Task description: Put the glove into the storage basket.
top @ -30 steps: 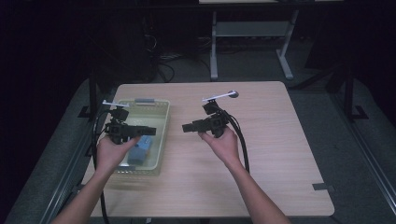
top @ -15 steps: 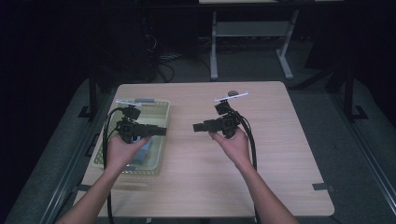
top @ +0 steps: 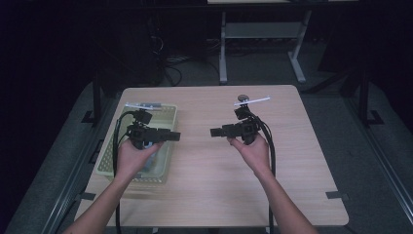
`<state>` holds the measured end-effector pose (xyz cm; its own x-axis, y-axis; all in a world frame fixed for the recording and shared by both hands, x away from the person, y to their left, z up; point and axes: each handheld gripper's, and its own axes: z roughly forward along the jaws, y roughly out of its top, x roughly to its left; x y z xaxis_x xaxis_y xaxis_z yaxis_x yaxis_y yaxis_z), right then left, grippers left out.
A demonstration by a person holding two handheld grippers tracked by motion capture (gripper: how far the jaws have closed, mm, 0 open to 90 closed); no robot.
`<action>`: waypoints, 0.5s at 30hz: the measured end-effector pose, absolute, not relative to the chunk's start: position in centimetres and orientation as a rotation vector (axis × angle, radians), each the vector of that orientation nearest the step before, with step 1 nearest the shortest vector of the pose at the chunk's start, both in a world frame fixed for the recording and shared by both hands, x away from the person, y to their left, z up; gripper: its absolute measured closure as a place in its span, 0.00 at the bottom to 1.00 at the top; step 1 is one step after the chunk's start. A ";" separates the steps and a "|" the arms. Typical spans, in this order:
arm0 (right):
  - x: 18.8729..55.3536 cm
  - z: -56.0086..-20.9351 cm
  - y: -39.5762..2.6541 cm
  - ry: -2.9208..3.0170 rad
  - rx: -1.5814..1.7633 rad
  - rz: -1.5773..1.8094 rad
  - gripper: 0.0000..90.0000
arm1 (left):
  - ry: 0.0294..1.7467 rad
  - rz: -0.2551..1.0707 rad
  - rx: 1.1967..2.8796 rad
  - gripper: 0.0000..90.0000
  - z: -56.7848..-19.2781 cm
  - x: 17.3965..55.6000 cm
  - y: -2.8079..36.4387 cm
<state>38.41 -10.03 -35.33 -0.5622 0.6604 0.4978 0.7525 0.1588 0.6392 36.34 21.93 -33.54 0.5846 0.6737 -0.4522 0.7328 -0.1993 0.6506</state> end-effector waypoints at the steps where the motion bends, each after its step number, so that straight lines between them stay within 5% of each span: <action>1: 38.4 -35.3 -10.3 -2.311 -1.422 -1.381 0.39 | 1.128 -0.085 1.918 0.41 -33.6 36.3 21.8; 15: 38.0 -36.5 -12.3 -2.297 -1.461 -1.362 0.38 | 1.078 -0.096 1.919 0.39 -33.5 36.0 20.2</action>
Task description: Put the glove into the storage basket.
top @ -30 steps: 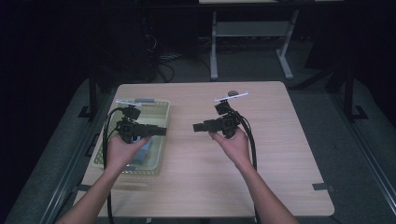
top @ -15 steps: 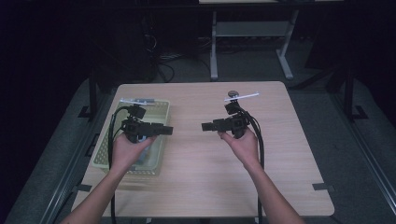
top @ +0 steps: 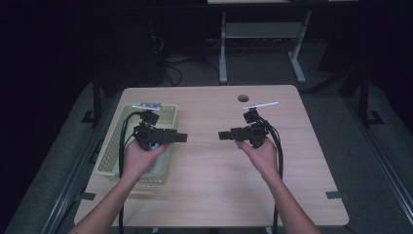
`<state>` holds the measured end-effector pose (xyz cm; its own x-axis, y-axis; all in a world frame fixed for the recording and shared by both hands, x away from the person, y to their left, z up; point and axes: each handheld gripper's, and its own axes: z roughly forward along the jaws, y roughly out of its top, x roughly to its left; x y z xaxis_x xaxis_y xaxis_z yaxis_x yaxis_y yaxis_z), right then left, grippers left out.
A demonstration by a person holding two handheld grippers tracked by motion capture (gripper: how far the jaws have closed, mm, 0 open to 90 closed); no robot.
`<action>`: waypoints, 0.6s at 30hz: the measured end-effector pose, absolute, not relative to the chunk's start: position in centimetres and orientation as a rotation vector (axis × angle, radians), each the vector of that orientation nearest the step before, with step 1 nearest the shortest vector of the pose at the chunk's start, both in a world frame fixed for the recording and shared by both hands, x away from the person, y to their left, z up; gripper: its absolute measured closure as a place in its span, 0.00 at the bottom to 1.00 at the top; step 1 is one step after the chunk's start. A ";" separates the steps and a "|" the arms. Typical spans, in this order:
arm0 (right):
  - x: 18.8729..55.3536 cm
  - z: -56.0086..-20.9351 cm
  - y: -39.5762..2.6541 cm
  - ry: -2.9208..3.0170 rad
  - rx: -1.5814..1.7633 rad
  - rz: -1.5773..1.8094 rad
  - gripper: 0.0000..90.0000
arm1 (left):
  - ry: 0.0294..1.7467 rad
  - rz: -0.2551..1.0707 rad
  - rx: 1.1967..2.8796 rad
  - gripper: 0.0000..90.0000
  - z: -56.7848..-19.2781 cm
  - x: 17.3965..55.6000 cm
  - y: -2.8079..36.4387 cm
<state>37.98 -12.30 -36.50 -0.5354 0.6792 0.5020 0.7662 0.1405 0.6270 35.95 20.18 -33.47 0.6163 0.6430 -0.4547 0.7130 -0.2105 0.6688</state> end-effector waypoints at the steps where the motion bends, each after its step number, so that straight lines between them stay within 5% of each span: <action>1: 38.0 -36.5 -12.3 -2.297 -1.461 -1.362 0.38 | 1.078 -0.096 1.919 0.39 -33.5 36.0 20.2; 18: 37.4 -37.3 -15.3 -2.275 -1.530 -1.354 0.37 | 1.050 -0.112 1.934 0.34 -33.7 35.7 18.4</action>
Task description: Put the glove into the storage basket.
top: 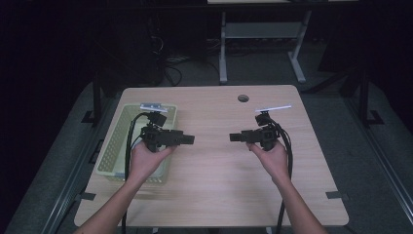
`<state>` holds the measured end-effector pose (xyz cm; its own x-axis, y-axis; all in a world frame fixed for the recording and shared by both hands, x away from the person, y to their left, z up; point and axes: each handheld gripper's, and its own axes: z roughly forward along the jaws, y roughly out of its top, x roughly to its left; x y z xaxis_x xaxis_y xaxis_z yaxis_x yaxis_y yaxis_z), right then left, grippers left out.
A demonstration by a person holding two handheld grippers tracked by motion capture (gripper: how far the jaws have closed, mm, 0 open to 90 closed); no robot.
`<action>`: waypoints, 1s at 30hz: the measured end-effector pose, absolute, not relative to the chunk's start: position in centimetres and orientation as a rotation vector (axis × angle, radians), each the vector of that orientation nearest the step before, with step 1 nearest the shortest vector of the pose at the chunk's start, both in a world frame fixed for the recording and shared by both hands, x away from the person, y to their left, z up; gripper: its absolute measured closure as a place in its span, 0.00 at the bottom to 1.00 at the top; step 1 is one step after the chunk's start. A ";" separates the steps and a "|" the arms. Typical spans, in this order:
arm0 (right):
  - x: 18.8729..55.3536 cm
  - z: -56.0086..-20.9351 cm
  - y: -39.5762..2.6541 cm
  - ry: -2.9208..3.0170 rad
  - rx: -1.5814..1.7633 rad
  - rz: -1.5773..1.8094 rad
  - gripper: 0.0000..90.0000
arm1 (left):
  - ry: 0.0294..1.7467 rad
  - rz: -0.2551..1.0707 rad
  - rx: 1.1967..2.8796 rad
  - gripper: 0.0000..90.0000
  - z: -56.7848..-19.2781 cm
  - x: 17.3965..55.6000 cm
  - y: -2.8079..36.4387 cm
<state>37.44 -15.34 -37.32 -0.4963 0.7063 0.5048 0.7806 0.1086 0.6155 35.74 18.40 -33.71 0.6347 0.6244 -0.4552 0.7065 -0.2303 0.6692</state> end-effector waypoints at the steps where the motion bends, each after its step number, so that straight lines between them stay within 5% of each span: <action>1: 37.4 -37.3 -15.3 -2.275 -1.530 -1.354 0.37 | 1.050 -0.112 1.934 0.34 -33.7 35.7 18.4; 30: 36.2 -40.3 -20.7 -2.191 -1.613 -1.369 0.35 | 1.026 -0.136 1.937 0.31 -35.2 34.6 15.5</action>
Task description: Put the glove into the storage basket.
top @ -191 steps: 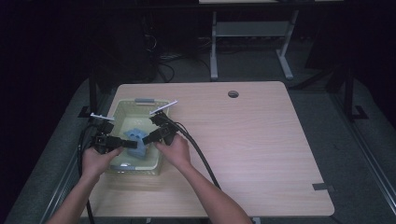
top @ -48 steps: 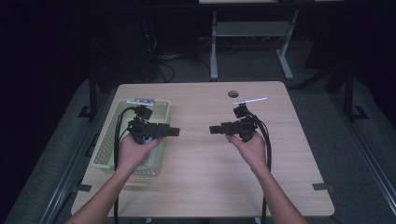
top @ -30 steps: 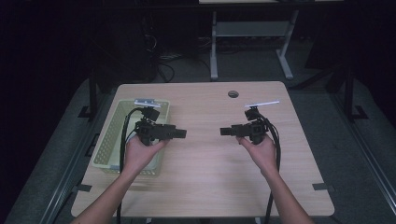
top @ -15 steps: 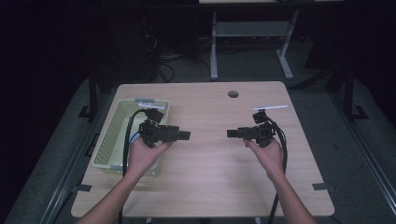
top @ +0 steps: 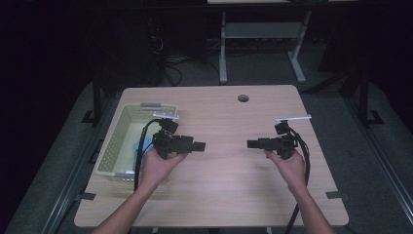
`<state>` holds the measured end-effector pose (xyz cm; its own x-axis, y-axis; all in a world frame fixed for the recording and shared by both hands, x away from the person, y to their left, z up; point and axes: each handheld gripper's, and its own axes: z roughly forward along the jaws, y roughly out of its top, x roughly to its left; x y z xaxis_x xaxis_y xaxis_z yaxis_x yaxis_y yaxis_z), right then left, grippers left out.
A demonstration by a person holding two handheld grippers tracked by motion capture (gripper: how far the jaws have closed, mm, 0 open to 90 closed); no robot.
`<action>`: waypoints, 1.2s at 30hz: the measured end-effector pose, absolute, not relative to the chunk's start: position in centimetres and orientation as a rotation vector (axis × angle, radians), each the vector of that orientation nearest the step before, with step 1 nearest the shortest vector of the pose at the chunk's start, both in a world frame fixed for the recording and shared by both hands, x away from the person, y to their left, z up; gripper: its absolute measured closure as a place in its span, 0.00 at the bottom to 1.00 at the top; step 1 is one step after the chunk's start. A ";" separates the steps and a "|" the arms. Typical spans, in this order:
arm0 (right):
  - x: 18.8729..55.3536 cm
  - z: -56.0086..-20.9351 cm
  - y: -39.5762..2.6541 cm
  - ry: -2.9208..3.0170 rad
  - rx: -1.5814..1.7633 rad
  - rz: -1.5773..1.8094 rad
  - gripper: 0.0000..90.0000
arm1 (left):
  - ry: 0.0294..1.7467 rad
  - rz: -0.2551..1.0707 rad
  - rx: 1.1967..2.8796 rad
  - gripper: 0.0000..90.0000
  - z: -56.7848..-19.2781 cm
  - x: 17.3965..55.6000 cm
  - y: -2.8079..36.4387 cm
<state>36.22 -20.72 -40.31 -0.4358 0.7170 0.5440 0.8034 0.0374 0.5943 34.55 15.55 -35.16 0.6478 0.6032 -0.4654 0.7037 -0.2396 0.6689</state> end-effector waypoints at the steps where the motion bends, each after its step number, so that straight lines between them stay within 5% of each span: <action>1: 36.2 -40.4 -20.9 -2.193 -1.614 -1.368 0.35 | 1.026 -0.139 1.935 0.31 -35.2 34.5 15.5; 36: 32.1 -44.4 -25.2 -2.126 -1.710 -1.353 0.33 | 0.978 -0.178 1.939 0.30 -39.9 31.3 13.5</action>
